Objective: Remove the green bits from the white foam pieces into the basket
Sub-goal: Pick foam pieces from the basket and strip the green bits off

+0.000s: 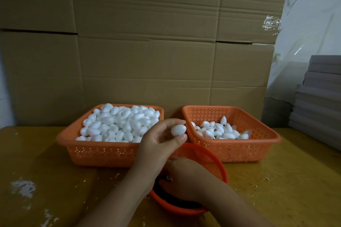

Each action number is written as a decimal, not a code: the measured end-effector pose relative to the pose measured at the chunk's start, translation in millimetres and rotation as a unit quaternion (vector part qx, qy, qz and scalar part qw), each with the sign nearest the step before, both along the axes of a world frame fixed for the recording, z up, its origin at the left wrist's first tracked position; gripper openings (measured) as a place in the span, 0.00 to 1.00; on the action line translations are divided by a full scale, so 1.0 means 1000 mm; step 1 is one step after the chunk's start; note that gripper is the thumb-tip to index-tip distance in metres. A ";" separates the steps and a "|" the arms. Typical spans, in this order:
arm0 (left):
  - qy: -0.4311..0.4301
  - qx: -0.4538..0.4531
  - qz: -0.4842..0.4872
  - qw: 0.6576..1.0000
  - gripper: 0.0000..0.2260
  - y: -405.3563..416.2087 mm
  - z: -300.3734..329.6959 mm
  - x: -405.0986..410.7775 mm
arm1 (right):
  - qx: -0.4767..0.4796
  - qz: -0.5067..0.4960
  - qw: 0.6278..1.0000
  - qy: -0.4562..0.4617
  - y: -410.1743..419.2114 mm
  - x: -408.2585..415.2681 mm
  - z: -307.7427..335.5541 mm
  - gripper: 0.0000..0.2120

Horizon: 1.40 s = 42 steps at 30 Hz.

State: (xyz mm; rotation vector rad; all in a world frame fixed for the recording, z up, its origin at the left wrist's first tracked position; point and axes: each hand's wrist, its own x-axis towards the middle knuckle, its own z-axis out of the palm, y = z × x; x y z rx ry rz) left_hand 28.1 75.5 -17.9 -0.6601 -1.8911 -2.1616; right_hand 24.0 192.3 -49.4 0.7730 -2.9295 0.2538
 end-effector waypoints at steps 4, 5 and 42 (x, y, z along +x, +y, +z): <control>0.038 -0.036 0.013 0.999 0.13 -0.001 0.001 0.001 | -0.008 0.004 1.000 0.009 -0.001 0.001 -0.001 0.17; 0.048 -0.053 0.028 0.997 0.13 0.000 0.000 0.000 | -0.013 0.005 1.000 0.010 -0.001 0.001 -0.001 0.16; 0.183 -0.163 0.158 0.957 0.18 -0.002 -0.006 -0.006 | -0.017 0.009 1.000 0.002 0.001 0.002 0.000 0.17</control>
